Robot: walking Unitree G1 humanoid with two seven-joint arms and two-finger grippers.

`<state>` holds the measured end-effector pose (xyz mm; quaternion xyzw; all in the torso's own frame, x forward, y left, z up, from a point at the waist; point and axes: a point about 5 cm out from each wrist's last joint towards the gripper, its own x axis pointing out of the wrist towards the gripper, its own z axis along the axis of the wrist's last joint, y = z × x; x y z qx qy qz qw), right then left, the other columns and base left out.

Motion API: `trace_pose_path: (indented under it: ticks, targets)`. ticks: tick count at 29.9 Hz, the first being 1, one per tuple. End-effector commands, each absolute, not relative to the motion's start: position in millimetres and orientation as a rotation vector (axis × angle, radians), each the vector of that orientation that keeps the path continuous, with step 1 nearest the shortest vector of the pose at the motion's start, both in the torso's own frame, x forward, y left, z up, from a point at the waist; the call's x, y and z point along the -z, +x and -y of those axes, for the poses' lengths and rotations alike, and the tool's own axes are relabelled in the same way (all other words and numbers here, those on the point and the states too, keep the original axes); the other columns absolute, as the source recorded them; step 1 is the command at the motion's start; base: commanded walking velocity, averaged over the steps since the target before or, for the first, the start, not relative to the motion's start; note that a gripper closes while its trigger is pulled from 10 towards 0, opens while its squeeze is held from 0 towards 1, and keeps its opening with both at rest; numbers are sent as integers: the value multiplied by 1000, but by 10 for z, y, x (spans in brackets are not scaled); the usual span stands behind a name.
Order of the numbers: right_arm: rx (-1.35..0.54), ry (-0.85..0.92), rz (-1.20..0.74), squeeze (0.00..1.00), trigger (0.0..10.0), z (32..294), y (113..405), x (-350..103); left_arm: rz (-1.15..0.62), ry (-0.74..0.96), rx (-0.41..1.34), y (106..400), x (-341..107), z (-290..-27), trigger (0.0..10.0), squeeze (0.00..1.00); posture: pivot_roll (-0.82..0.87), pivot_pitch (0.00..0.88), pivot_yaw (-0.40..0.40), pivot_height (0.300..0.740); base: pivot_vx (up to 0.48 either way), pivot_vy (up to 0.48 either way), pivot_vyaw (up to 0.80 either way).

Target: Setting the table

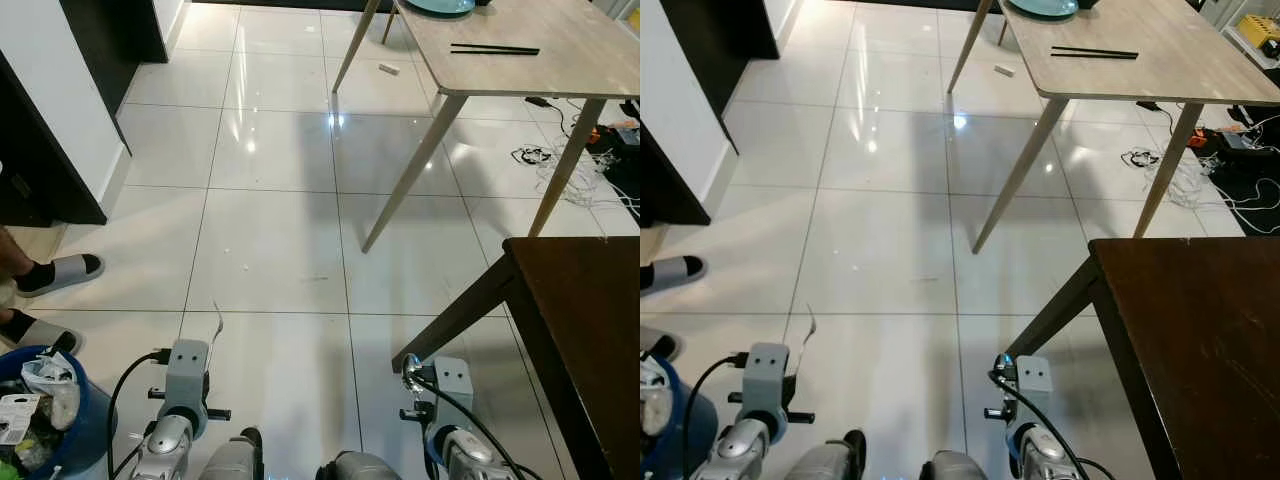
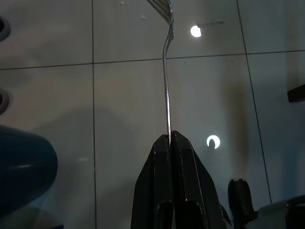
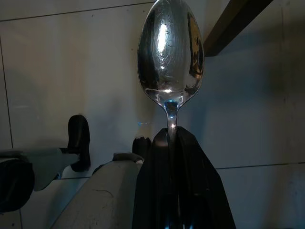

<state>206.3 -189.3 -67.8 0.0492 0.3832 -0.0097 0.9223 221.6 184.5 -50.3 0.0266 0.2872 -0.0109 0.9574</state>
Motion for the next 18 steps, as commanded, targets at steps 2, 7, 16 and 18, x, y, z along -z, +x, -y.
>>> trace_pose_path:
  ticks: [2, 7, 16, 18]
  targets:
    - [34, 111, -797, 0, 10000, 1911, 2027, 698, -581, 62, 42, 2187, 516, -1825, 10000, 0, 23, 69, -10, 740, 266, 0, 0]
    - [33, 110, -797, 0, 10000, 1910, 2029, 697, -580, 64, 46, 2182, 518, -1817, 10000, 0, 24, 70, -11, 740, 300, 0, 0]
    - [30, 108, -795, 0, 10000, 1907, 2040, 691, -574, 61, 52, 2186, 515, -1803, 10000, 0, 23, 67, -12, 740, 335, 0, 0]
    - [30, 108, -795, 0, 10000, 1907, 2040, 691, -574, 61, 52, 2186, 515, -1803, 10000, 0, 23, 67, -12, 740, 341, 0, 0]
